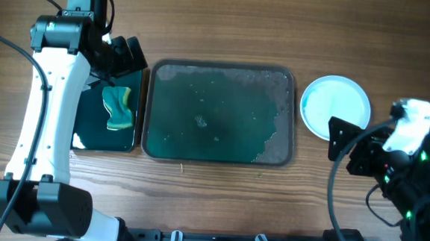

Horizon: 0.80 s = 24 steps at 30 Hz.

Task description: Clean dirty plates on tray and stack at the side

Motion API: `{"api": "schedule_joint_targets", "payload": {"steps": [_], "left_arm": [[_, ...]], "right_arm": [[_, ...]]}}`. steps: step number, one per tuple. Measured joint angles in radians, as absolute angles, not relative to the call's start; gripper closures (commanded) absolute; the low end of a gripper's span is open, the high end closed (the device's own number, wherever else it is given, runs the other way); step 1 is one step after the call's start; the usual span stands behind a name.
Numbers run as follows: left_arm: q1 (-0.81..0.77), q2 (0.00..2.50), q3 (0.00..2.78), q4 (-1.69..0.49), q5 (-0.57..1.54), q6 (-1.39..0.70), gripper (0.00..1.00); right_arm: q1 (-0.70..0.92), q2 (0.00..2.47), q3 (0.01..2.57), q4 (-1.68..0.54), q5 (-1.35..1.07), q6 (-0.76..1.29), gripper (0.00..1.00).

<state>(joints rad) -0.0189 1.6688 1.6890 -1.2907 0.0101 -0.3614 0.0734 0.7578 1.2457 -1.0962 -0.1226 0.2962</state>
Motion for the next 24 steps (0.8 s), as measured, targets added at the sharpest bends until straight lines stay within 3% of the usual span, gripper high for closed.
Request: {"api": "schedule_joint_targets", "payload": {"steps": [10,14,20,24], "left_arm": [[-0.019,1.669,1.689,-1.291,0.01,-0.361,0.0],[-0.019,1.669,1.689,-1.29,0.01,-0.361,0.0],[-0.019,1.669,1.689,-1.29,0.01,-0.361,0.0],[-0.019,1.669,1.689,-1.29,0.01,-0.361,0.0]], "right_arm": [[0.073,0.748,1.242,-1.081,-0.096,0.353,0.0],[0.073,0.683,1.085,-0.834,-0.088,0.289,0.0],[0.073,0.428,0.577,-0.3,-0.109,0.256,0.0],[0.073,0.252,0.292,-0.103,-0.131,0.254,0.0]]}}
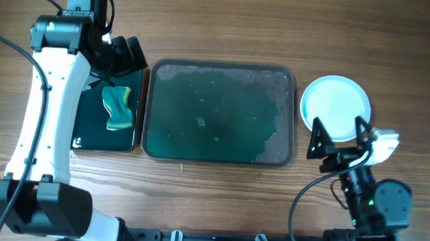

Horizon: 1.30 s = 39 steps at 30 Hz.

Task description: Clean dirty plates on tray and stack at the side

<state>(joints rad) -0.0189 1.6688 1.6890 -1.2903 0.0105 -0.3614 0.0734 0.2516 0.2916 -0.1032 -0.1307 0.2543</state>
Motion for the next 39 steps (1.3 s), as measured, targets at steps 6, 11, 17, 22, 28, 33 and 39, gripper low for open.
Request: {"api": "schedule_joint_targets", "payload": {"steps": [6,11,17,22,28,33,39], "left_arm": [[-0.019,1.669,1.689,-1.29,0.01,-0.361,0.0],[-0.019,1.669,1.689,-1.29,0.01,-0.361,0.0],[-0.019,1.669,1.689,-1.29,0.01,-0.361,0.0],[-0.019,1.669,1.689,-1.29,0.01,-0.362,0.0],[-0.019,1.669,1.689,-1.29,0.01,-0.361,0.0],[-0.019,1.669,1.689,-1.29,0.01,-0.361,0.0],[-0.066,1.613,1.684,-1.245,-0.018,-0.361,0.0]], "right_arm": [[0.073,0.053,0.041,-0.026,-0.132,0.252,0.0],[0.073,0.02,0.008,-0.005,-0.091,0.25,0.0],[0.073,0.02,0.008,-0.003,-0.084,0.261,0.0],[0.073,0.02,0.008,-0.002,-0.084,0.264,0.0],[0.073,0.02,0.008,-0.002,-0.084,0.264,0.0],[0.073,0.02,0.008,-0.002,-0.084,0.264,0.0],[0.073,0.02,0.008,-0.002,-0.084,0.264,0.0]]}}
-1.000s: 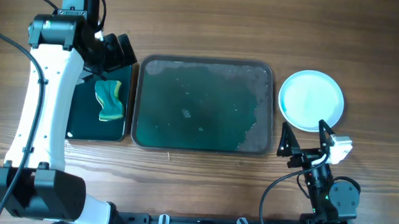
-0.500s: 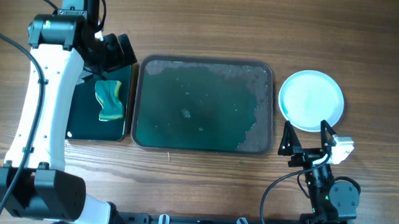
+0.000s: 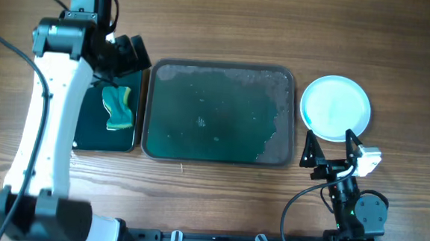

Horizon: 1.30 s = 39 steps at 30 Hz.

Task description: Clean dirty plates on tray and stack at the side

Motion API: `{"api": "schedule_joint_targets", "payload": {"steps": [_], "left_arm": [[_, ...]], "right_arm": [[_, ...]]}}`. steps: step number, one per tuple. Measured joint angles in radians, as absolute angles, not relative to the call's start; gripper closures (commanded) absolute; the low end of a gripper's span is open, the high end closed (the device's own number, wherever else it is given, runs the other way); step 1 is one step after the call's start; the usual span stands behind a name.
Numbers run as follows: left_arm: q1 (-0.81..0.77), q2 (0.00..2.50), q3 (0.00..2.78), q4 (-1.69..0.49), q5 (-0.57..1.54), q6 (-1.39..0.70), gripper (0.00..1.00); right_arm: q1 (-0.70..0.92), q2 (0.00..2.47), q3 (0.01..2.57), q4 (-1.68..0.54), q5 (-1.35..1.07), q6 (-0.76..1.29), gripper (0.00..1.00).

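A dark green tray (image 3: 220, 112) lies mid-table, with whitish residue along its far and right sides and no plate on it. One white plate (image 3: 335, 106) rests on the wood to the tray's right. My right gripper (image 3: 330, 151) stands open just in front of that plate, holding nothing. My left gripper (image 3: 131, 55) hovers at the far edge of a small dark tray (image 3: 87, 128) that holds a green-and-yellow sponge (image 3: 118, 107); its fingers look parted, with nothing between them.
The left arm's white link (image 3: 47, 118) runs along the table's left side. The right arm's base (image 3: 355, 215) sits at the front edge. Bare wood surrounds both trays.
My right gripper has drawn back slightly toward the table's front edge, a little farther from the white plate. The left arm shifted very slightly. Plate, trays and sponge are unchanged.
First my right gripper was at the right, beside the white plate. Then it stood open just in front of the plate. Now it is a bit nearer the front edge. The left gripper stayed by the sponge tray throughout.
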<state>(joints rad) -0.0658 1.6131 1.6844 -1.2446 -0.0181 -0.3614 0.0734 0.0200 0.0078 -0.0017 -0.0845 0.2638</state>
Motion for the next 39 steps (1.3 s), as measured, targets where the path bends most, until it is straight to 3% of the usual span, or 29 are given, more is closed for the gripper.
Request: {"api": "schedule_joint_targets", "payload": {"steps": [6,16,20,26,39], "left_arm": [[-0.146,1.256,1.535,-0.865,-0.055,-0.362,0.0],[-0.055,0.672,0.665,-0.237,0.116,-0.222,0.0],[-0.019,0.46,0.424,-0.097,0.159,-0.178,0.0],[0.003,0.194,0.152,-0.044,0.17,-0.158,0.0],[0.003,0.015,0.014,-0.066,0.128,-0.157,0.0]], "right_arm": [[0.073,0.017,0.008,-0.001,-0.084,0.264,0.0],[0.073,0.013,0.007,0.0,-0.084,0.264,0.0],[0.073,0.013,0.007,0.001,-0.084,0.264,0.0],[0.073,0.013,0.007,0.0,-0.081,0.264,0.0],[0.073,0.013,0.007,0.001,-0.081,0.264,0.0]]}}
